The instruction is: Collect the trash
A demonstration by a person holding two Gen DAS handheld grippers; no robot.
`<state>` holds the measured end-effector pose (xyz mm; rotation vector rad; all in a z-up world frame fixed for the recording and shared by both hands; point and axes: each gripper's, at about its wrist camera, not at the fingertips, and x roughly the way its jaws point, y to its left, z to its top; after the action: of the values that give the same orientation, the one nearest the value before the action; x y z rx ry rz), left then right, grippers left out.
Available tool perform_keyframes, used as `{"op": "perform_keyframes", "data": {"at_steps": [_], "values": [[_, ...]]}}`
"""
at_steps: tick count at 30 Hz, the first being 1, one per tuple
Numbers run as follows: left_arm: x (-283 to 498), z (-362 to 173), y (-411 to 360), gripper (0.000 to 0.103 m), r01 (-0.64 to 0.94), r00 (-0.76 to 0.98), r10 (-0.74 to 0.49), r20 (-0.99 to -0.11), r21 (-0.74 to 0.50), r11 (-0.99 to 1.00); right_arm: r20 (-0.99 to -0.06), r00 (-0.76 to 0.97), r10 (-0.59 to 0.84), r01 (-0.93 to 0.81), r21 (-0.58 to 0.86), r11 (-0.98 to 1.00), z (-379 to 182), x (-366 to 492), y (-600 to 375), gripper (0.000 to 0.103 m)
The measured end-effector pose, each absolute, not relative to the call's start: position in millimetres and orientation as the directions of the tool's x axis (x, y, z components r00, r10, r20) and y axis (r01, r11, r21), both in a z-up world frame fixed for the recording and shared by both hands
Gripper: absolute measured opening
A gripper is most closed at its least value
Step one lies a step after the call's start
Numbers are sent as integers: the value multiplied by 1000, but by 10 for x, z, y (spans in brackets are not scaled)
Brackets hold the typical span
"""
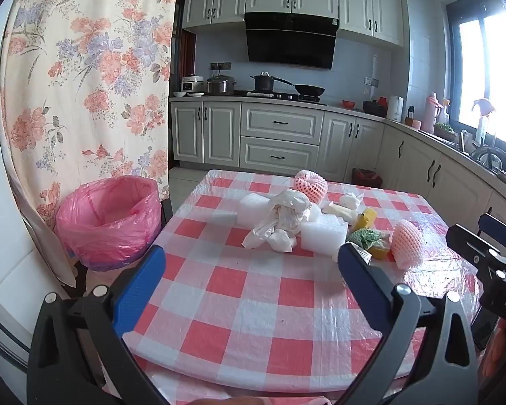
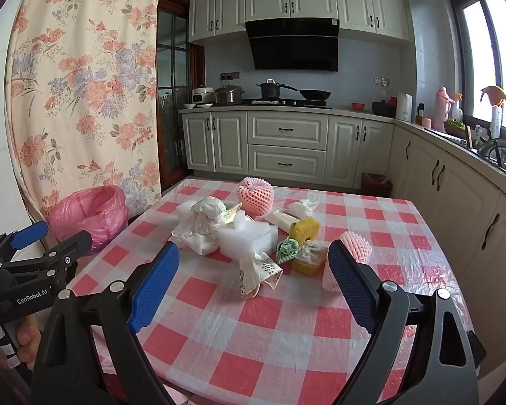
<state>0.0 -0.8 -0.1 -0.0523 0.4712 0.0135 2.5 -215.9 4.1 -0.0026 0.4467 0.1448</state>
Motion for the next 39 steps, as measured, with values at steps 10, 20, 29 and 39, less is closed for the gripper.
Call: {"op": "perform_keyframes", "data": {"at_steps": [10, 20, 29, 39], "values": [[-10, -1, -28, 99, -21, 891, 0, -455, -42, 999, -432, 891, 138, -138, 32, 990, 23, 35, -2170, 85], [-8, -32, -40, 99, -20, 890, 0, -456, -39, 999, -433, 891, 137, -137, 32, 990, 15, 46, -2175, 85], [13, -18, -64, 99, -16, 889, -1, -458, -34, 999, -433, 891, 137, -138, 30, 990, -2, 46, -2166, 85], [320, -87, -64, 99, 60, 877, -56, -476, -8, 998, -460, 883, 91, -74, 53, 996, -234, 230, -2340, 85]]}}
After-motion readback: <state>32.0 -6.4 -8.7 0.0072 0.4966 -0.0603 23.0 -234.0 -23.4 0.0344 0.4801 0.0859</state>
